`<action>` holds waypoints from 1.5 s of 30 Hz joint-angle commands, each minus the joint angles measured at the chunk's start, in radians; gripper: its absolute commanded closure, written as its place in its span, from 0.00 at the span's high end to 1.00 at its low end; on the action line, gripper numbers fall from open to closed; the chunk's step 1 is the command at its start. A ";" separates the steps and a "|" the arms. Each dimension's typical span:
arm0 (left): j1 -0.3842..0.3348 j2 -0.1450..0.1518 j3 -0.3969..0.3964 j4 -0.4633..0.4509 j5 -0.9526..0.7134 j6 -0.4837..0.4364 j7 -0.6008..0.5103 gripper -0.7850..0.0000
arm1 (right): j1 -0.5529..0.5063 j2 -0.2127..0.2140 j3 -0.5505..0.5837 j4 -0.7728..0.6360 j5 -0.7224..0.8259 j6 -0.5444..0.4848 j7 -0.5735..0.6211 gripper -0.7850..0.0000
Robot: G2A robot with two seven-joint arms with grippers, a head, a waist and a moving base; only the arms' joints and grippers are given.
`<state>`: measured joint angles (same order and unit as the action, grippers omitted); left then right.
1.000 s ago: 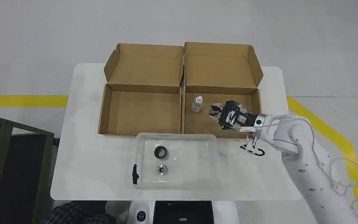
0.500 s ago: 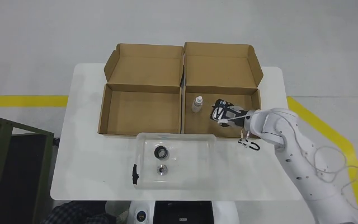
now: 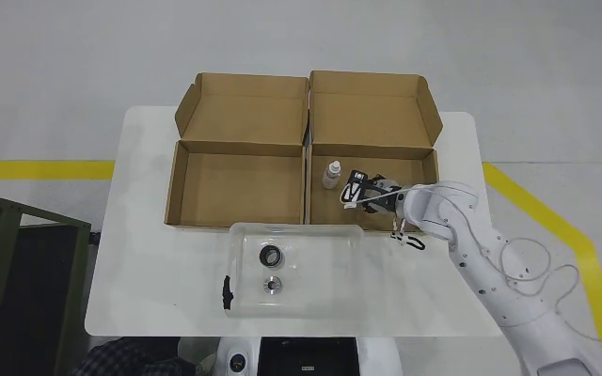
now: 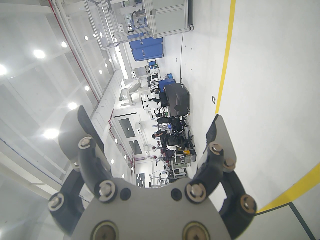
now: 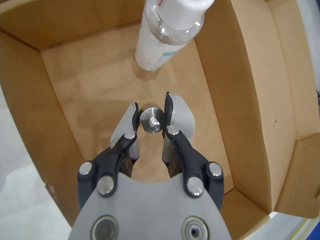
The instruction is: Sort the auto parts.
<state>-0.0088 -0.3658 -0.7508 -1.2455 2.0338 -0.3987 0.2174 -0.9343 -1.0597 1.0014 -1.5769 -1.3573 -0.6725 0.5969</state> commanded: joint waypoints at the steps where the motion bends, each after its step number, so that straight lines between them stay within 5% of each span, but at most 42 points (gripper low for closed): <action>1: 0.000 0.000 0.000 0.000 0.000 0.000 0.000 1.00 | 0.006 -0.003 -0.009 0.009 -0.004 0.005 -0.002 0.00; 4: 0.000 0.000 0.000 0.000 0.000 0.000 0.000 1.00 | 0.013 -0.007 -0.019 0.016 -0.009 0.012 -0.002 0.00; 5: 0.000 0.000 0.000 0.000 0.000 0.000 0.000 1.00 | 0.015 -0.008 -0.022 0.018 -0.009 0.013 -0.002 0.05; 7: 0.000 0.000 0.000 0.000 0.000 0.000 0.000 1.00 | 0.017 -0.010 -0.025 0.020 -0.010 0.017 0.000 0.35; 10: 0.000 0.000 0.000 0.000 0.000 0.000 0.000 1.00 | 0.020 -0.012 -0.027 0.022 -0.009 0.019 0.002 0.47; 32: 0.000 0.000 0.000 0.000 0.000 0.000 0.000 1.00 | -0.138 0.021 0.146 -0.300 0.121 0.025 0.010 0.60; 45: 0.000 0.000 0.000 0.000 0.000 0.000 0.000 1.00 | -0.234 0.016 0.059 -0.450 0.182 0.002 -0.039 0.59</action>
<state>-0.0088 -0.3658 -0.7508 -1.2455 2.0338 -0.3987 0.2174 -1.1686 -1.0422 1.0747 -2.0242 -1.1765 -0.6681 0.5630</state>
